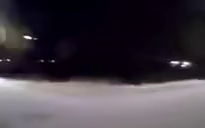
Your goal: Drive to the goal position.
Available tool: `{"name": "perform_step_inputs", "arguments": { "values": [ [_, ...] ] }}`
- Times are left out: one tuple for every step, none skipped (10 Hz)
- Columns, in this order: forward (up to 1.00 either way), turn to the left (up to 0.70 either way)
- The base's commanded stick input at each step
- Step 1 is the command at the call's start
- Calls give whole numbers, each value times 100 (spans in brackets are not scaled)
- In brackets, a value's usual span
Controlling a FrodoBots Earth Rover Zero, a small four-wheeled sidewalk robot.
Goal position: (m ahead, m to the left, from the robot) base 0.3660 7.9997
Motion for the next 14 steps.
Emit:
{"name": "perform_step_inputs", "arguments": {
  "values": [
    [0, 100],
    [0, 100],
    [0, 100],
    [0, 0],
    [0, 0],
    [0, 0],
    [0, 0],
    [0, 22],
    [70, 37],
    [100, 38],
    [100, 6],
    [100, 1],
    [100, 0],
    [100, 0]
  ]
}}
